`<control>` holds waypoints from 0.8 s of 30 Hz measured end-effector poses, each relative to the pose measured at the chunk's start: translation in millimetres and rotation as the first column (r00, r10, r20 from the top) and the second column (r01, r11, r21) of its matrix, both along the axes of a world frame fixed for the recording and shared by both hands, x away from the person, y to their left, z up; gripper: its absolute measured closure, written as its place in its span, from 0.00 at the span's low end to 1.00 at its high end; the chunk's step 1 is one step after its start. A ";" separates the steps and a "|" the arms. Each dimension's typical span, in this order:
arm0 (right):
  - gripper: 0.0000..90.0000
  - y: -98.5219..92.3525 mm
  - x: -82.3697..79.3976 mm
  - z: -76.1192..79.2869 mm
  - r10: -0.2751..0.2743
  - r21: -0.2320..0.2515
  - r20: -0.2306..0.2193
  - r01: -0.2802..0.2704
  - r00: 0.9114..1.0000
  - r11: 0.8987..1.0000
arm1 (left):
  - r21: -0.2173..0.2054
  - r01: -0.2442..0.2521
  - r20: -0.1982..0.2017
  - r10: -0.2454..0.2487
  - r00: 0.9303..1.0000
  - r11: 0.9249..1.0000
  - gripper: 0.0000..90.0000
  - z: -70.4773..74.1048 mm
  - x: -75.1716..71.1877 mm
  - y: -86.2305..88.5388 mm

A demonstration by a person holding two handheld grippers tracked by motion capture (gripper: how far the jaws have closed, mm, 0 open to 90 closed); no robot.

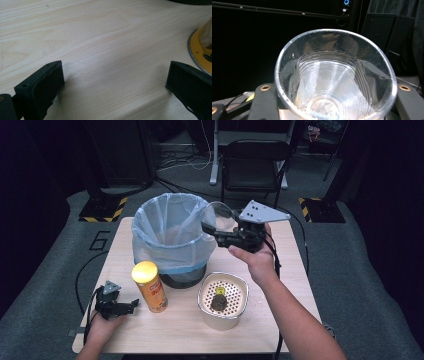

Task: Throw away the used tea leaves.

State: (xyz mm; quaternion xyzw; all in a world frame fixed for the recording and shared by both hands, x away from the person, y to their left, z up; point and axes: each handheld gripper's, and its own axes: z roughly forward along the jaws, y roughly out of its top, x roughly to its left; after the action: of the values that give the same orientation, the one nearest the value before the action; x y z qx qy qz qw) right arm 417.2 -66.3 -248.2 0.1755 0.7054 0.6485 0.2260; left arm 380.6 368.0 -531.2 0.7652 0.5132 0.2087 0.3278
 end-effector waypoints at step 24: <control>0.27 78.4 65.9 -9.4 -0.048 -0.062 -0.135 0.040 0.990 0.997 | 0.002 0.004 0.019 -0.004 1.000 1.000 0.02 -1.0 -0.4 -0.6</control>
State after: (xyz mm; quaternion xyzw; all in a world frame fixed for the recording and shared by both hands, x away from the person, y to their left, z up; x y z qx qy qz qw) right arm 483.1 12.1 -257.6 0.2283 0.7342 0.6085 0.1965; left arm 380.2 367.4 -532.2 0.7645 0.5083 0.2159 0.3325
